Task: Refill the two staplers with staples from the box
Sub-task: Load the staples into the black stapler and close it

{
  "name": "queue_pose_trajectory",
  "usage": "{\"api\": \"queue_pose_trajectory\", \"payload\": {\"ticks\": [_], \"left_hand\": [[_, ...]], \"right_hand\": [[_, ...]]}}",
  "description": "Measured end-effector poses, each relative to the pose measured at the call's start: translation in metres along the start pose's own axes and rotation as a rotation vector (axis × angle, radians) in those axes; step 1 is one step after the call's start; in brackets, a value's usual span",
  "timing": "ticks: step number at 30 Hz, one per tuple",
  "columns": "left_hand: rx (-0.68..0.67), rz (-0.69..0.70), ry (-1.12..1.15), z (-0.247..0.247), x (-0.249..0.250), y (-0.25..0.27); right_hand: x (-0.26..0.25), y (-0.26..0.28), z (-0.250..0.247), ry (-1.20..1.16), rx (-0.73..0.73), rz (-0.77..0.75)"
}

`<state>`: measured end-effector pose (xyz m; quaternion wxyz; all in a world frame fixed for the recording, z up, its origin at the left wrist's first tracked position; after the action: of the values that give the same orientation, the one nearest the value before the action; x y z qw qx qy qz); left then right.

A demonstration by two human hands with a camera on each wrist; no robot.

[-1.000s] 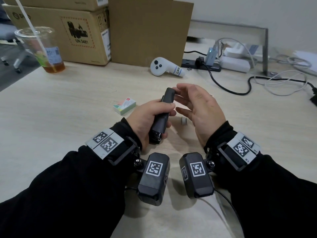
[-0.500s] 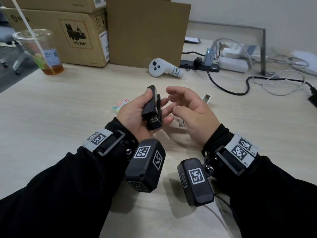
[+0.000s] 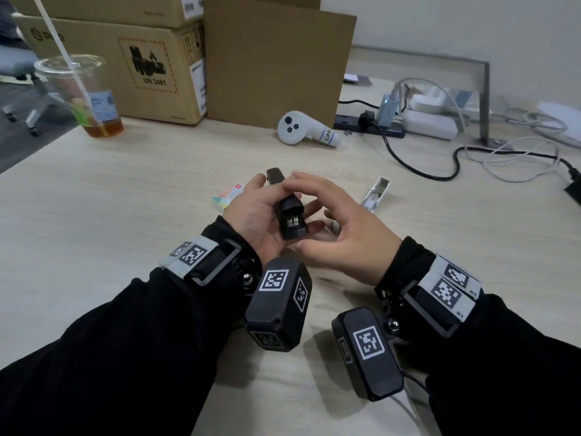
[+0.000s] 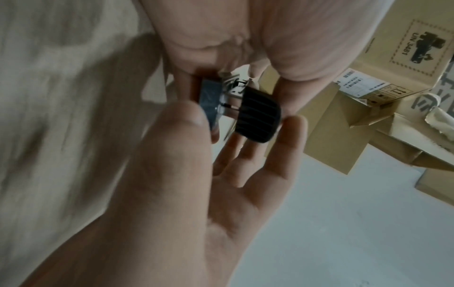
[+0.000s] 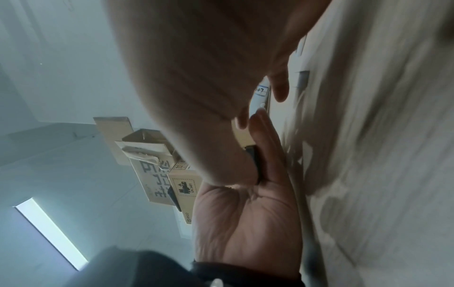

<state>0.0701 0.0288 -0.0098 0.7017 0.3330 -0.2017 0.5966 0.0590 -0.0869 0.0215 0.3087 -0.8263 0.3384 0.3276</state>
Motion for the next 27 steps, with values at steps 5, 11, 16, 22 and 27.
{"api": "queue_pose_trajectory", "payload": {"ticks": [5, 11, 16, 22, 27], "left_hand": [[0.045, -0.055, 0.002, 0.003, -0.001, 0.004], [0.011, -0.115, 0.119, 0.006, 0.003, 0.005], [0.029, -0.052, 0.056, -0.001, 0.007, 0.001], [0.207, 0.088, 0.025, -0.017, 0.016, -0.005], [0.281, 0.129, 0.045, -0.024, 0.02, -0.008]], "right_hand": [[-0.002, -0.004, 0.001, 0.136, -0.013, -0.062], [0.009, -0.009, -0.008, 0.253, 0.135, 0.056], [0.015, -0.02, -0.022, 0.288, 0.317, 0.139], [0.015, -0.049, -0.029, 0.441, 0.332, 0.145], [0.015, -0.07, -0.02, 0.527, 0.213, 0.165]]}}
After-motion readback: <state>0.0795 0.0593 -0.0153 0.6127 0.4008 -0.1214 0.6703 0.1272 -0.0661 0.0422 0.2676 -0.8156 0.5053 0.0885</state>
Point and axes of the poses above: each hand's wrist, its own y-axis away from the middle knuckle, its own z-axis out of the palm, x = y × z, the point moved 6 cm from there along -y, towards the middle knuckle, and after that the axes turned 4 degrees about y, right-handed, at the moved point
